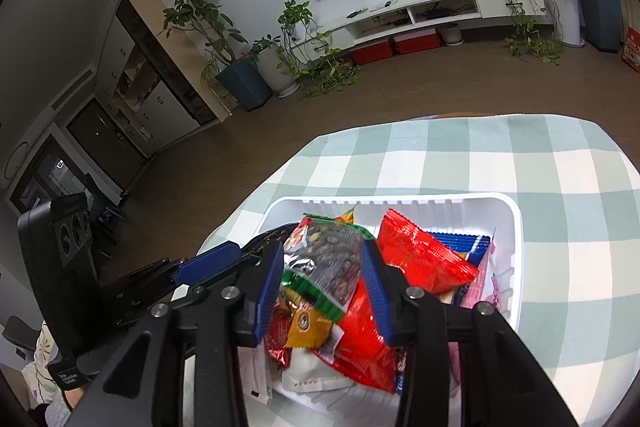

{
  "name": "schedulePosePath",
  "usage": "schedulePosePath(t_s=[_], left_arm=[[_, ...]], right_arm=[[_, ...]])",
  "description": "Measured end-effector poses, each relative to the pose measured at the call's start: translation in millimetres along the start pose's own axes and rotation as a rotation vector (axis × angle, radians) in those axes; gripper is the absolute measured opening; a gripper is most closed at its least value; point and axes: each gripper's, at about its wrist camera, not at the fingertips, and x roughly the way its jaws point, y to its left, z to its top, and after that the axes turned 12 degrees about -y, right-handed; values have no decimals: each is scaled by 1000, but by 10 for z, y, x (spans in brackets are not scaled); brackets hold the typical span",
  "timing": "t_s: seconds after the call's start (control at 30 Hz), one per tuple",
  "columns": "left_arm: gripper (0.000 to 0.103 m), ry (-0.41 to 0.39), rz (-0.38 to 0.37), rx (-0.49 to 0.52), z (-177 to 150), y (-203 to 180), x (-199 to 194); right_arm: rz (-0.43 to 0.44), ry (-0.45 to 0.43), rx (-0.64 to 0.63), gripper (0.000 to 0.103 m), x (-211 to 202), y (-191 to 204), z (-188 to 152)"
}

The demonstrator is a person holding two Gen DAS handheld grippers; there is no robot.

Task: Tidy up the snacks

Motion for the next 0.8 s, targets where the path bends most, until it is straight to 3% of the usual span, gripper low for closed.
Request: schedulePosePath(t_s=[0.07,0.17,0.23,0.43,0.8], left_arm=[[49,-10,2,-8,-9,-1,-48],[51,-17,7,-9,-29,-20,-126],[57,-22,16,-10,-49,-32,-187],[85,-27,28,-23,-119,-70,-368],[92,-39,35,-56,-325,-187,-807]], right_arm=[[5,-6,2,47,-58,16,-27],[10,-18,2,50,-154,50,-65],[10,-25,-2,51,-220,75,-90],[6,-52,-27,61,-458,171,-185],[-19,-104,-59,79,-933,294,-386]])
